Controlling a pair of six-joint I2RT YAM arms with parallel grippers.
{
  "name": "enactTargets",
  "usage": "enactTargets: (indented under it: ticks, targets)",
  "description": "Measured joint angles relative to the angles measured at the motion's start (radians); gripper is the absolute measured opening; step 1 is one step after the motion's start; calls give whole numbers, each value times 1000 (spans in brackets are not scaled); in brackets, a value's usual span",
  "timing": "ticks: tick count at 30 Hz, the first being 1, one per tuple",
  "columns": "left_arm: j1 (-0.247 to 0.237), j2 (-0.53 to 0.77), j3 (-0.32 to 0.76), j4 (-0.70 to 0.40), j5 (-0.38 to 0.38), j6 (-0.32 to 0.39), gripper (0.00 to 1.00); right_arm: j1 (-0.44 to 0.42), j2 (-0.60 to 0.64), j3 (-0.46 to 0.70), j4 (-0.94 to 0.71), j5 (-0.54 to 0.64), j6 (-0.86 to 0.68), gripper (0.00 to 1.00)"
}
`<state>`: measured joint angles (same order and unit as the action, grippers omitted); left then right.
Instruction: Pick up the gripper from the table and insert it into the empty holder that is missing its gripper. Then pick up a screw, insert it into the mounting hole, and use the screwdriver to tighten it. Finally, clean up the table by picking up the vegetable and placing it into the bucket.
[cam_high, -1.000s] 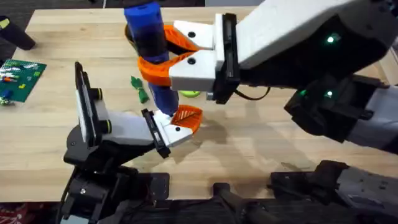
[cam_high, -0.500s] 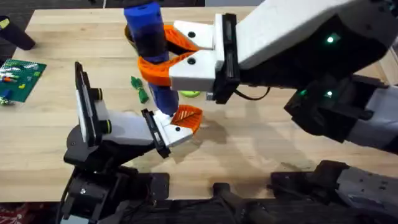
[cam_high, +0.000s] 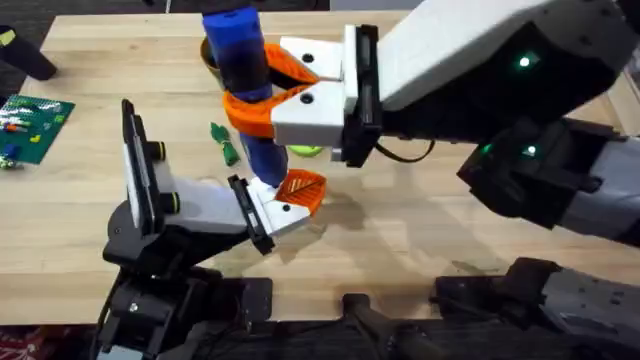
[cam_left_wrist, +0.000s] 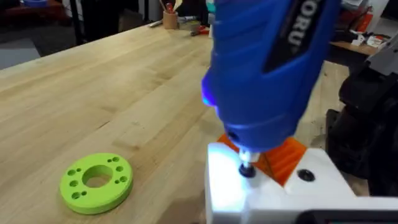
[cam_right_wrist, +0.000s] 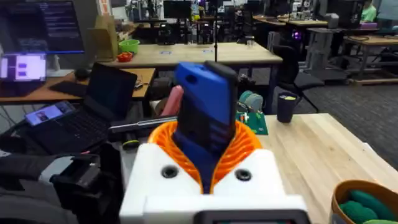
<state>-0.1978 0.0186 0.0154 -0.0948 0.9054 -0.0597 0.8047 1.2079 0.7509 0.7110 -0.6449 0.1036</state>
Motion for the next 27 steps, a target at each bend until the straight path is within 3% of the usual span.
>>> enactTargets:
  ticks: [2,8,27]
  targets:
    - [0,0,0,0,0,0,13,0,0,0,3,0,0,52]
    - [0,0,0,1,-2,1,13,2,11,-5,236,5,23,52]
    - [0,0,0,1,-4,1,13,2,11,13,230,20,31,52]
